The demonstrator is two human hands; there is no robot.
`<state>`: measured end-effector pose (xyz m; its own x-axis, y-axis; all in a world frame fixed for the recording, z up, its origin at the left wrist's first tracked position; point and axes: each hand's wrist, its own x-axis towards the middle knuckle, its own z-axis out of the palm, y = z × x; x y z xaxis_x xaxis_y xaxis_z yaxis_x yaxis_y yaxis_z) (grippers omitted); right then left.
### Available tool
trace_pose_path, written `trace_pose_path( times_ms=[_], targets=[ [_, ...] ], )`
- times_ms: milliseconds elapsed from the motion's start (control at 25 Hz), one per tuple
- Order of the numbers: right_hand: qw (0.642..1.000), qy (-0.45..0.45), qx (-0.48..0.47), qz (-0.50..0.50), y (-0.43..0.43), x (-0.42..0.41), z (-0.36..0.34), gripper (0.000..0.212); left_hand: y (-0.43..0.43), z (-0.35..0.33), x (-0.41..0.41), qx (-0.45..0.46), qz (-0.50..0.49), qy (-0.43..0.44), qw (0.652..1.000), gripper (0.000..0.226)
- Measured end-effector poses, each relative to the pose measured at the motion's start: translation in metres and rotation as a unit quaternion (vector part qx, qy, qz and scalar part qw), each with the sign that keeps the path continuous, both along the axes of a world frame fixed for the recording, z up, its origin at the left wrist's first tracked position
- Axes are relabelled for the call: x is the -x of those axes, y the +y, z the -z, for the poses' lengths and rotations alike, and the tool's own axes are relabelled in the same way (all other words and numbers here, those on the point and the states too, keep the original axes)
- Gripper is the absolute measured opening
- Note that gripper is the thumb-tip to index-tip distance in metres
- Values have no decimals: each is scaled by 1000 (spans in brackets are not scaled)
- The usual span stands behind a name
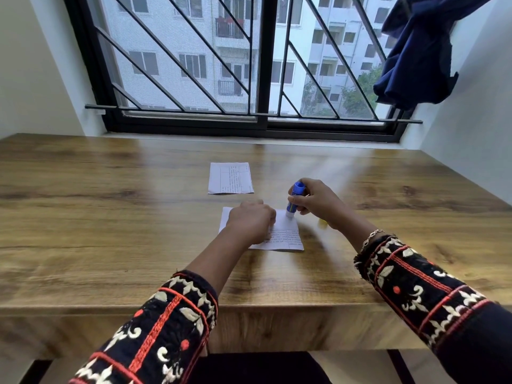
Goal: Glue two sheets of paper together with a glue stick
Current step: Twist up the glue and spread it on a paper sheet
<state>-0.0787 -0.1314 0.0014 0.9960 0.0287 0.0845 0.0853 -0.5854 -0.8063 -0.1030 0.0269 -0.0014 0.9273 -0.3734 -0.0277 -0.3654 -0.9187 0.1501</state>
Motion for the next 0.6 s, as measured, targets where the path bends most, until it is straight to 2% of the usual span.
trace_pose_path(
  times_ms=[600],
  targets=[
    [999, 1, 13, -52, 2, 43, -2, 13, -1, 0, 2, 3, -13, 6, 1000, 31]
  ],
)
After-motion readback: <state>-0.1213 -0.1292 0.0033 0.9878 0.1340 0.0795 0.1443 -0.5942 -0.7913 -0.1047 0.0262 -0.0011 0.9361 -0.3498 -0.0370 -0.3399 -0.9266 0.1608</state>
